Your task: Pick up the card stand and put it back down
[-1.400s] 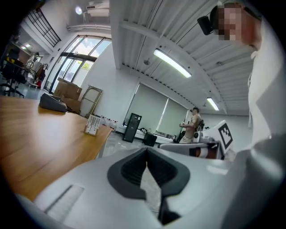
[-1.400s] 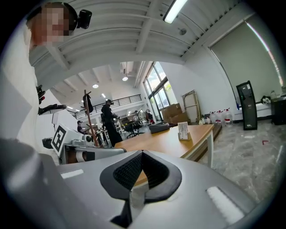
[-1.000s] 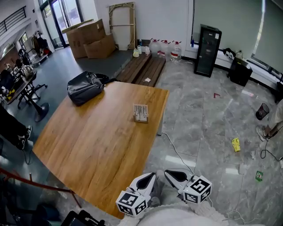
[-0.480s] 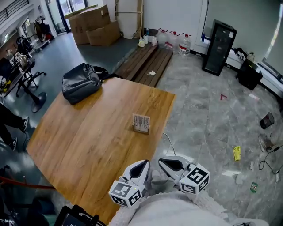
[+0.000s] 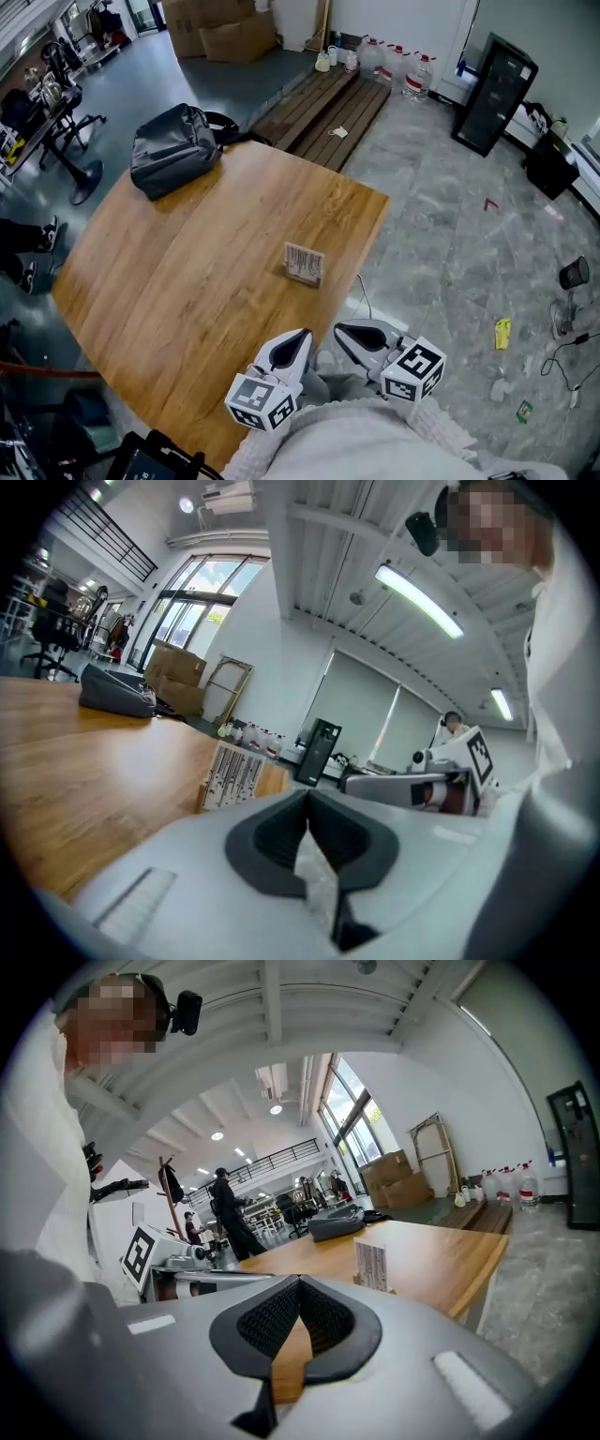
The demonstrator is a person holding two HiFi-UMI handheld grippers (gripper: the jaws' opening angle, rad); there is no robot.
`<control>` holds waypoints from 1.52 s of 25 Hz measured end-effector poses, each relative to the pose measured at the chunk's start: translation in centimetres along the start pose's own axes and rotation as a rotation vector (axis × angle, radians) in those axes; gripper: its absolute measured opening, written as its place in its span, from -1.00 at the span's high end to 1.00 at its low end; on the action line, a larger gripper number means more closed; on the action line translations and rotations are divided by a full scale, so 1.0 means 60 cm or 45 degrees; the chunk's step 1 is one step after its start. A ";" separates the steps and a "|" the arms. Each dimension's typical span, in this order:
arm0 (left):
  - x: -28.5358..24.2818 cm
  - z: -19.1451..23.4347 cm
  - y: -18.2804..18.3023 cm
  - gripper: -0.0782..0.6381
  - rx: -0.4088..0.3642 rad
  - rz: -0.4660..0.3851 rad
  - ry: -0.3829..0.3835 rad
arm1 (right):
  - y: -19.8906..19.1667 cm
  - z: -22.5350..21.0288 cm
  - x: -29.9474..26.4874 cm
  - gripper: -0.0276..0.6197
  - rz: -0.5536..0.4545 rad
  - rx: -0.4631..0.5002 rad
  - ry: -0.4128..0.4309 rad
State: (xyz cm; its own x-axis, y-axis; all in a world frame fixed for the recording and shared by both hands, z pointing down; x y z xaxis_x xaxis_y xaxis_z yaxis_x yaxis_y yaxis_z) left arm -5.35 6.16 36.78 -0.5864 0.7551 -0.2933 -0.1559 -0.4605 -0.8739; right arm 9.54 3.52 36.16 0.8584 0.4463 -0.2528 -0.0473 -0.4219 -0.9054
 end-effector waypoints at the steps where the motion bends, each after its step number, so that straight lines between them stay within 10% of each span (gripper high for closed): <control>1: -0.003 0.003 0.002 0.76 0.010 0.003 0.002 | 0.002 -0.002 -0.004 0.92 0.003 -0.006 0.013; 21: -0.089 0.097 -0.020 0.76 0.097 0.121 -0.064 | -0.019 -0.101 -0.100 0.90 0.115 0.054 -0.004; 38: -0.141 0.179 -0.059 0.76 0.214 0.160 -0.028 | -0.078 -0.196 -0.197 0.23 0.318 0.237 -0.127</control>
State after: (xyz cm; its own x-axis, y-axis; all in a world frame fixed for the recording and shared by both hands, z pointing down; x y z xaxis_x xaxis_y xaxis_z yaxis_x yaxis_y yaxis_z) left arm -8.39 -3.62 46.55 -0.6267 0.6772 -0.3856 -0.2099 -0.6232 -0.7533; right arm 5.60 -9.06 47.38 0.7546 0.4261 -0.4990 -0.3507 -0.3808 -0.8555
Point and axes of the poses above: the fingertips, and each gripper's own axes: x backward along the fingers, z to its left, y out of its top, the point moved 7 cm from there along x, backward along the fingers, and after that the axes turned 2 degrees about x, right-handed, at the moved point
